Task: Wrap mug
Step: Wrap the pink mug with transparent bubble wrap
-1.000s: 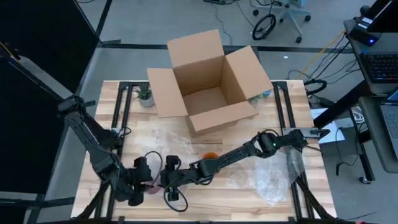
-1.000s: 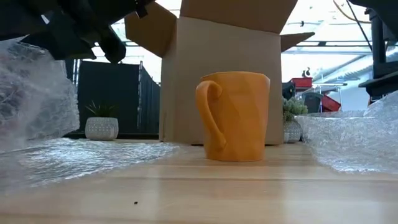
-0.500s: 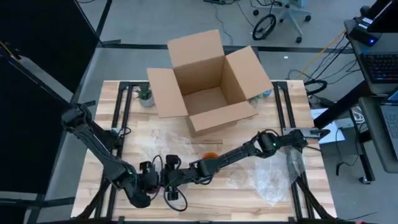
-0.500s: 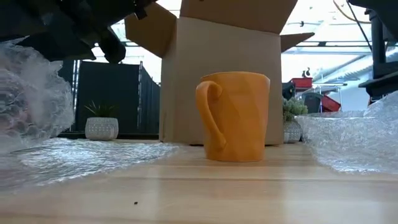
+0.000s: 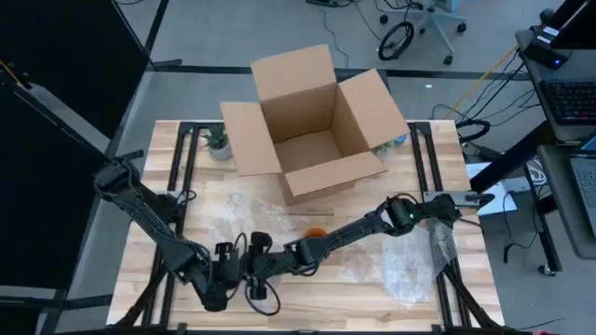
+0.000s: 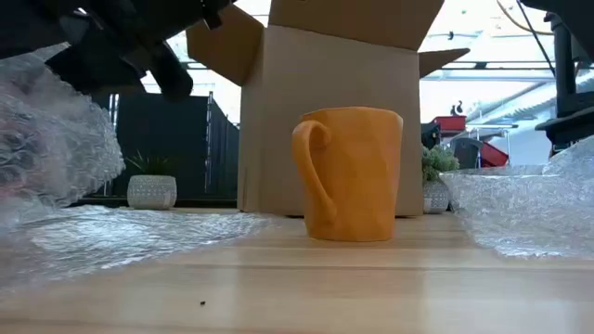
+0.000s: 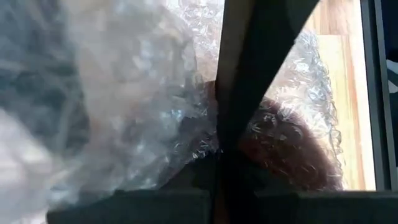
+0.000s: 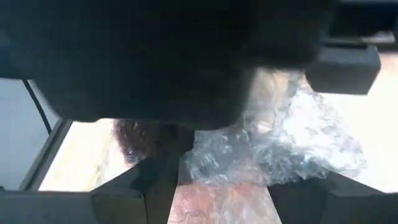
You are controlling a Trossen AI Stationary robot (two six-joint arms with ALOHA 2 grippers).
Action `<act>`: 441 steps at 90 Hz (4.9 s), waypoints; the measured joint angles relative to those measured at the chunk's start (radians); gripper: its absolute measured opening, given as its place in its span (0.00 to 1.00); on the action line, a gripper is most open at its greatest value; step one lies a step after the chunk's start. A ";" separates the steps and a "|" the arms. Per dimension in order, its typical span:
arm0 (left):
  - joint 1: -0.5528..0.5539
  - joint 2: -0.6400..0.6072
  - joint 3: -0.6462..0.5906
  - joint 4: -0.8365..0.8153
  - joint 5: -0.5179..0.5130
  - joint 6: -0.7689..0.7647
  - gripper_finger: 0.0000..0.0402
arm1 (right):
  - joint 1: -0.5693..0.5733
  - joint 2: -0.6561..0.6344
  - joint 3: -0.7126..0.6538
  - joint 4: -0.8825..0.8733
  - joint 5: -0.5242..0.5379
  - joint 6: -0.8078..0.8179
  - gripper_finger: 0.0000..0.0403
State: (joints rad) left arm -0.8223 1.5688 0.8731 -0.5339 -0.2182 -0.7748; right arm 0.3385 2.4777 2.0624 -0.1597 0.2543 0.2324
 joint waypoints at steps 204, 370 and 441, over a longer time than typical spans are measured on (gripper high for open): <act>0.010 -0.174 0.123 -0.358 -0.199 0.052 0.00 | -0.091 0.002 0.000 -0.072 -0.242 0.253 0.01; -0.170 0.159 0.132 0.062 -0.196 -0.003 0.00 | -0.048 -0.002 0.084 -0.115 -0.220 -0.013 0.01; -0.198 0.253 0.127 0.045 -0.144 -0.087 0.00 | -0.027 -0.034 0.094 -0.235 -0.229 -0.126 0.02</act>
State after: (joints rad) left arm -1.0203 1.8218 1.0004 -0.4889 -0.3624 -0.8614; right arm 0.3115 2.4435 2.1567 -0.3945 0.0253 0.1066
